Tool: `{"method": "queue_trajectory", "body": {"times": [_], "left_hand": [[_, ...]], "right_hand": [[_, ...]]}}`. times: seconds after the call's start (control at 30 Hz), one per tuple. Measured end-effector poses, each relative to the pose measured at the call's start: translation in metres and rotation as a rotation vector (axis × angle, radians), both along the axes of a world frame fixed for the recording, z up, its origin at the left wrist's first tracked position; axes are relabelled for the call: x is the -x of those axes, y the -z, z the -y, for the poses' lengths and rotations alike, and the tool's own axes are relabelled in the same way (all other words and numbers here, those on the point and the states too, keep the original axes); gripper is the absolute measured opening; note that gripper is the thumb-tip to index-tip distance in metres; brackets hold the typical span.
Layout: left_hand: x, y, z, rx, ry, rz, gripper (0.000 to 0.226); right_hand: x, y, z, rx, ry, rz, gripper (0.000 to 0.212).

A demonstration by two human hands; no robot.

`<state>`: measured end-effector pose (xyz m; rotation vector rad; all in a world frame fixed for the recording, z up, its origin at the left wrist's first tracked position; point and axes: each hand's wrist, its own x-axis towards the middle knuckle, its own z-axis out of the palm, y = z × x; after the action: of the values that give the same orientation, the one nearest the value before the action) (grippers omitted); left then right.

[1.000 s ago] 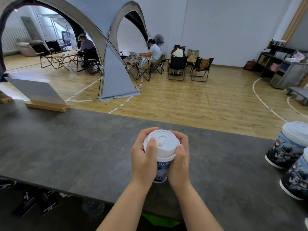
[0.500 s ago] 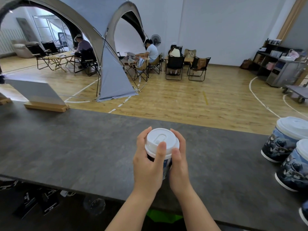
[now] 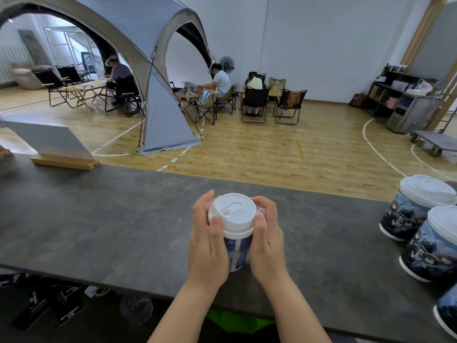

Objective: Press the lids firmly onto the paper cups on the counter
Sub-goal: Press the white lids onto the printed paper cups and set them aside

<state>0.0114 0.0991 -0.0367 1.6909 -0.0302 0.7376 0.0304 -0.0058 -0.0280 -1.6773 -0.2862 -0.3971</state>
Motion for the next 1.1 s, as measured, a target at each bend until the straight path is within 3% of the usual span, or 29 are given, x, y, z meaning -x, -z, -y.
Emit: {"method": "queue_trajectory", "body": {"times": [0.2,0.3,0.67,0.83,0.97,1.1], "left_hand": [[0.003,-0.004,-0.001,0.045,-0.046,-0.032,0.038],[0.006,-0.002,0.005,0.021,-0.016,-0.041,0.050],[0.000,0.001,0.010,0.099,0.039,-0.024,0.042],[0.000,0.020,0.006,0.181,0.088,-0.116,0.073],[0.002,0.027,0.002,0.174,0.100,-0.227,0.052],[-0.001,0.026,0.000,0.010,0.071,-0.270,0.044]], "right_hand": [[0.003,0.001,0.005,0.198,0.016,0.029,0.049],[0.008,0.006,-0.002,0.126,0.022,0.036,0.051],[0.006,0.013,-0.010,-0.104,-0.070,-0.040,0.047],[0.005,0.022,0.007,-0.055,-0.264,-0.098,0.074],[0.006,0.034,0.013,0.081,-0.300,-0.165,0.080],[-0.002,0.032,0.013,-0.055,-0.208,-0.222,0.068]]}}
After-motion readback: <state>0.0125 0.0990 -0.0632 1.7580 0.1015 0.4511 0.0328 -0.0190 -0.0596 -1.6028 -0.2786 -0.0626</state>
